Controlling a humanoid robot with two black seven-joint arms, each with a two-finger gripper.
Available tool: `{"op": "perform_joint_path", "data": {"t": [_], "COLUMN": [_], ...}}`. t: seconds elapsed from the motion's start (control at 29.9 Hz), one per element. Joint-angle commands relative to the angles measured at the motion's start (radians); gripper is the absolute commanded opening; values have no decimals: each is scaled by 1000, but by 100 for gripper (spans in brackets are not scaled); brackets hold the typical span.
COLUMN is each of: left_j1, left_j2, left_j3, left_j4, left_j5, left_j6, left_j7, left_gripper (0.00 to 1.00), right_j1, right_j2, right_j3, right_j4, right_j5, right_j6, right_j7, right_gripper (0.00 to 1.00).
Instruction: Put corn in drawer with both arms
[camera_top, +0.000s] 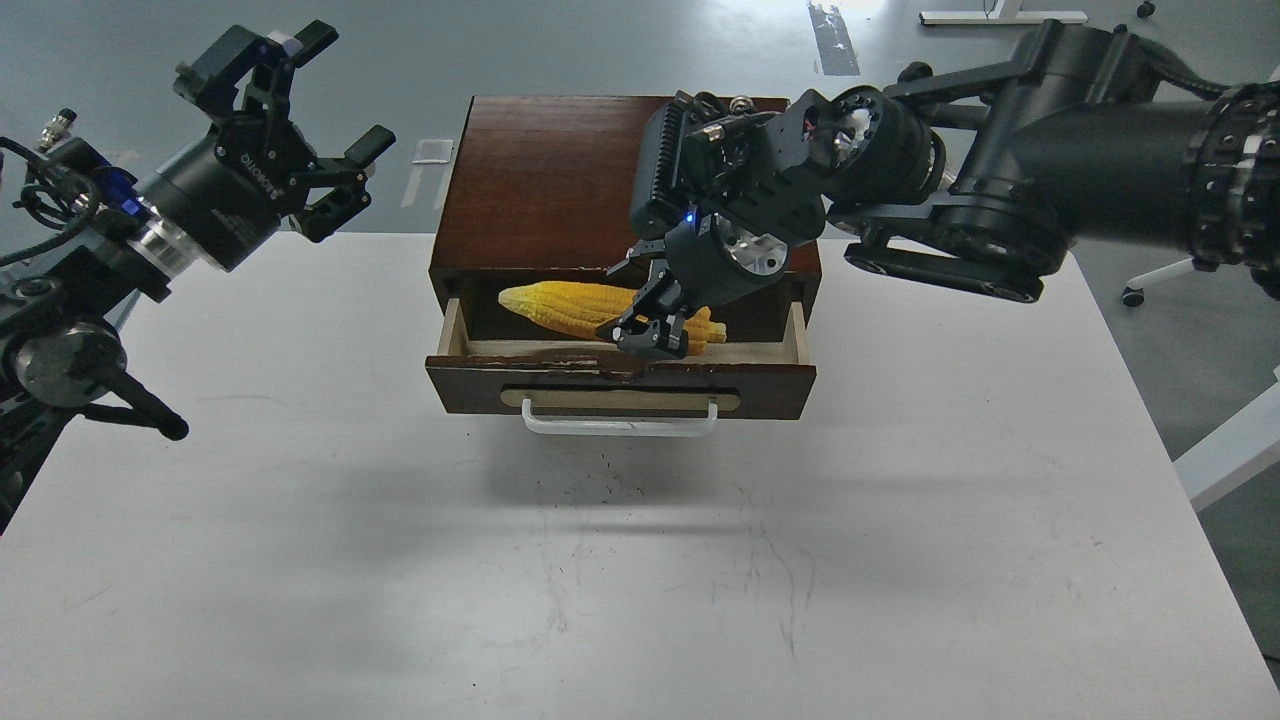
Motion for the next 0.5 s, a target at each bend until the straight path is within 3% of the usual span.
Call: {"op": "perform_joint_path", "data": {"t": [0.0, 0.17, 0.27, 0.33, 0.37, 0.47], "left_j1": [0, 0, 0, 0, 0, 0], "left_j2": [0, -3, -3, -3, -5, -5], "left_j3": [0, -1, -1, -1, -1, -1], "left_j4": [0, 0, 0, 0, 0, 0], "left_j5": [0, 0, 0, 0, 0, 0], "left_j6": [-1, -1, -2, -5, -10, -10], "left_j7": [0, 0, 0, 0, 0, 0], "left_gripper": [99, 99, 99, 99, 99, 99], "right_j1": [36, 75, 75, 61, 44, -34], "right_j2": [-50, -145, -213, -280, -321, -395], "right_j3": [30, 76, 99, 114, 121, 134], "right_j4": [5, 8, 8, 10, 13, 13], "right_j5": [21, 104, 189, 278, 347, 498], "right_j6": [-1, 1, 2, 4, 5, 2], "right_j7": [0, 0, 0, 0, 0, 0], "right_gripper": [58, 65, 75, 86, 96, 97]}}
